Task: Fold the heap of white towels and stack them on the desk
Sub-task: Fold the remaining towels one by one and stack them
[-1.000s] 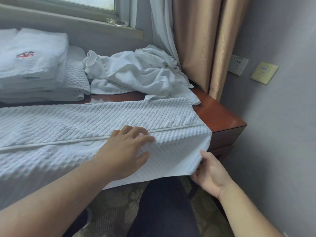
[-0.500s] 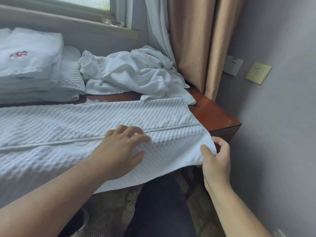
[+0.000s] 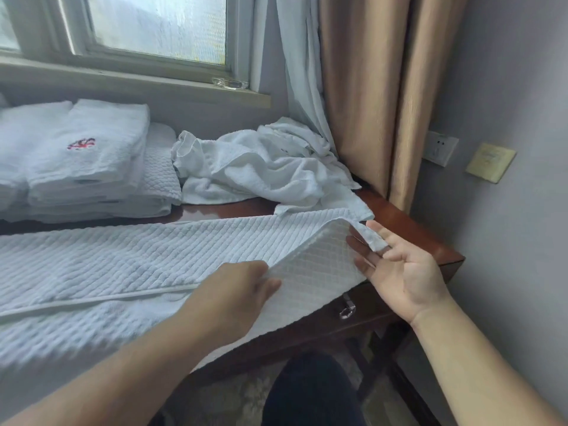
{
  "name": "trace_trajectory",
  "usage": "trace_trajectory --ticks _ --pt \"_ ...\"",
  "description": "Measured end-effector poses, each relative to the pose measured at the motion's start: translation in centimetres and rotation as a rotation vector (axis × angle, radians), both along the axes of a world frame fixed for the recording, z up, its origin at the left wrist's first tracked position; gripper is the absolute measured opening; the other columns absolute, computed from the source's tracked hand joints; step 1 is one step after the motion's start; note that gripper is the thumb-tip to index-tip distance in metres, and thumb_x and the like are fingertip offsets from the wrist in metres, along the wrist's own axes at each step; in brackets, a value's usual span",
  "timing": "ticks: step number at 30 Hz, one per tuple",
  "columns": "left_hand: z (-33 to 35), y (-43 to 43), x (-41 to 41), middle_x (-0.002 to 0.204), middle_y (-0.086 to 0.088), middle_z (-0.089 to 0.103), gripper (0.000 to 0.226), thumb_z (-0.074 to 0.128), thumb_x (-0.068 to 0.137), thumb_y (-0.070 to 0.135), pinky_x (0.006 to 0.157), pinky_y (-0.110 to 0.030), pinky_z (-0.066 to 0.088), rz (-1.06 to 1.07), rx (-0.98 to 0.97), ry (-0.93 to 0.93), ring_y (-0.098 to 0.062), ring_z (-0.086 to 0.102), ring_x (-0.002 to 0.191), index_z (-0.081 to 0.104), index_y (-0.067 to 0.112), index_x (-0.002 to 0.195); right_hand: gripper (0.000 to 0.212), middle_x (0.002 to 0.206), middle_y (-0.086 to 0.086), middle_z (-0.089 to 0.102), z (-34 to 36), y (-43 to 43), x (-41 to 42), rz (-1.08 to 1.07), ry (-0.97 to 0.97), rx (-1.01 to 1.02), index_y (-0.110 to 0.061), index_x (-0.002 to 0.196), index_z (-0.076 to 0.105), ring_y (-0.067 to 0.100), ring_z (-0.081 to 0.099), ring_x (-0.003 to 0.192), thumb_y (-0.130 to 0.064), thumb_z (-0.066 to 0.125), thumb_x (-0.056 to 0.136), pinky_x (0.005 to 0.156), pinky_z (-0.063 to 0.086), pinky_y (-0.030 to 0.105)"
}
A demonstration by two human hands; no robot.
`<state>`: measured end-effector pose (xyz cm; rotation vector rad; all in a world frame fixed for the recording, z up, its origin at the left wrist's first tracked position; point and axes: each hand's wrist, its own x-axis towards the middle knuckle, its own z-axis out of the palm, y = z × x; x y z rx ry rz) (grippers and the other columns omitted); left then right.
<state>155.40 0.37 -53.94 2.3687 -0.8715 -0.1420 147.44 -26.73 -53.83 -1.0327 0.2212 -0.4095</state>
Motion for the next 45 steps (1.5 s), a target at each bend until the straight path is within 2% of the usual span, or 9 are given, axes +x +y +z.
trace_trajectory --ticks 5,10,13,17,21,26,32,38,45 --pt "1.1 -0.1 2.6 0.063 0.005 0.049 0.044 0.042 0.104 0.046 0.054 -0.032 0.036 0.046 0.045 -0.056 -0.013 0.045 0.056 0.042 0.02 0.069 0.018 0.086 -0.005 0.075 0.8 0.4 1.6 -0.282 0.471 -1.001 -0.022 0.106 0.07 0.017 0.073 0.078 -0.018 0.054 0.098 0.058 0.058 0.036" --pt "3.0 -0.8 5.8 0.067 0.005 0.052 0.041 0.041 0.104 0.047 0.051 -0.03 0.033 0.035 0.195 -0.311 -0.011 0.049 0.059 0.045 0.021 0.072 0.042 0.111 0.001 0.051 1.5 -1.0 3.1 -0.543 0.832 -1.755 -0.031 0.107 0.069 0.03 0.044 0.11 -0.055 0.034 0.102 0.093 0.038 0.045" --pt "4.3 -1.4 7.7 0.067 0.009 0.047 0.037 0.041 0.104 0.049 0.048 -0.028 0.031 -0.051 0.283 -0.499 -0.009 0.047 0.057 0.043 0.028 0.074 0.032 0.13 0.003 0.063 2.1 -1.7 5.0 -0.438 0.514 -1.636 -0.02 0.122 0.071 0.028 0.053 0.122 -0.036 0.051 0.102 0.097 0.038 0.036" --pt "5.5 -2.8 10.6 0.063 0.011 0.039 0.03 0.042 0.104 0.048 0.046 -0.026 0.025 -0.133 0.366 -0.616 -0.005 0.037 0.053 0.058 0.03 0.087 0.034 0.087 -0.004 0.072 2.0 -2.6 7.3 -0.42 0.369 -1.553 -0.02 0.106 0.072 0.02 0.062 0.082 -0.045 0.051 0.101 0.059 0.04 0.028" --pt "5.7 -4.2 13.6 0.064 0.013 0.035 0.029 0.039 0.104 0.049 0.058 -0.029 0.036 -0.2 0.457 -0.64 -0.019 0.045 0.064 0.062 0.031 0.102 0.042 0.066 -0.002 0.059 1.8 -4.3 9.6 -0.489 0.47 -1.497 -0.016 0.076 0.059 0.016 0.051 0.063 -0.046 0.045 0.1 0.051 0.034 0.028" --pt "4.4 -5.5 16.9 0.066 0.013 0.043 0.037 0.044 0.102 0.051 0.06 -0.03 0.038 -0.267 0.482 -0.526 -0.008 0.042 0.06 0.039 0.033 0.07 0.035 0.07 -0.002 0.061 1.4 -6.0 11.9 -0.456 0.649 -1.57 -0.019 0.076 0.062 0.015 0.053 0.065 -0.044 0.051 0.099 0.054 0.04 0.03" --pt "0.7 -5.3 17.9 0.094 0.009 0.06 0.027 0.035 0.101 0.056 0.058 -0.032 0.031 -0.289 0.426 -0.538 -0.02 0.056 0.082 0.047 0.032 0.099 0.025 0.109 0.007 0.058 -0.1 -4.0 12.5 -0.501 0.767 -1.673 -0.024 0.106 0.06 0.031 0.055 0.102 -0.039 0.07 0.089 0.087 0.043 0.045" --pt "0.2 -0.8 17.3 0.121 0.016 0.059 0.04 0.03 0.095 0.061 0.073 -0.029 0.039 -0.082 0.278 -0.432 -0.013 0.058 0.103 0.046 0.038 0.124 0.02 0.094 0.003 0.055 -0.3 0.1 12.2 -0.622 0.366 -1.824 -0.019 0.092 0.065 0.03 0.054 0.095 -0.027 0.079 0.08 0.082 0.028 0.04" --pt "0.1 12.8 13.8 0.139 0.015 0.05 0.058 0.035 0.09 0.063 0.108 -0.037 0.033 0.277 0.249 -0.286 -0.011 0.04 0.131 0.043 0.039 0.142 0.011 0.088 -0.01 0.058 -1.0 12.5 13.0 -0.126 -0.028 -1.707 -0.025 0.085 0.068 0.016 0.056 0.09 -0.028 0.078 0.082 0.083 0.043 0.038"
